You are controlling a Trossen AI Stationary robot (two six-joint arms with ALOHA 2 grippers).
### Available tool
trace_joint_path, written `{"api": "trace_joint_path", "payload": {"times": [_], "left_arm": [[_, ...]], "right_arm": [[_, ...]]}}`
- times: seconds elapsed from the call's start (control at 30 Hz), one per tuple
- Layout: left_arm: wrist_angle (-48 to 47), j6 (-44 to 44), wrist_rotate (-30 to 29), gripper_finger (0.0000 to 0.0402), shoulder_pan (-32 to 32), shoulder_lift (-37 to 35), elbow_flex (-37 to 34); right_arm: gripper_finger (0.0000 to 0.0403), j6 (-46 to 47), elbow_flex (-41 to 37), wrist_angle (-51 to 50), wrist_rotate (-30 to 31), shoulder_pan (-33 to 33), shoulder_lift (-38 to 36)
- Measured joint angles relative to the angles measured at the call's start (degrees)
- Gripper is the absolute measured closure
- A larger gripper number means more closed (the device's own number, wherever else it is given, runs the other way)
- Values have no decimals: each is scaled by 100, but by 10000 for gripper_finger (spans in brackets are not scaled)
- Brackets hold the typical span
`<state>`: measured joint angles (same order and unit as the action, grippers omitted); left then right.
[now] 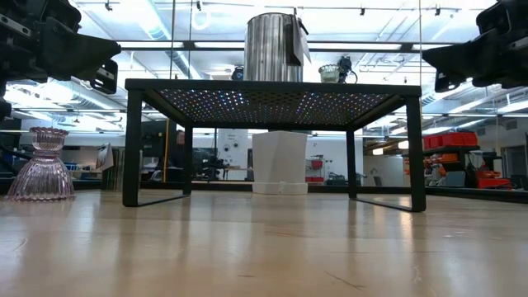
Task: Pick & Place candle stick holders
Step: Put the purple glass candle holder on the shelf
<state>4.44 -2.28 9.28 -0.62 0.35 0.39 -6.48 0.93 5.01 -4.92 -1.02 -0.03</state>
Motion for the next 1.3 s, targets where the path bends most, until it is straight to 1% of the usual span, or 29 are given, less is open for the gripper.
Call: {"api": "trace_joint_path", "payload": {"times": [0.5, 0.87, 1.1, 1.3], "left_arm": [[1, 0, 0, 383, -1, 1, 0], [1, 0, 0, 383, 1, 1, 1], [1, 0, 0, 383, 2, 1, -1], [1, 0, 0, 383, 2, 1, 1]], "right_arm": [[401, 0, 0, -357, 0, 0, 2], [401, 0, 0, -366, 9, 0, 2], [401, 0, 0, -450, 435, 0, 2], [401, 0, 0, -459, 450, -1, 2]]}}
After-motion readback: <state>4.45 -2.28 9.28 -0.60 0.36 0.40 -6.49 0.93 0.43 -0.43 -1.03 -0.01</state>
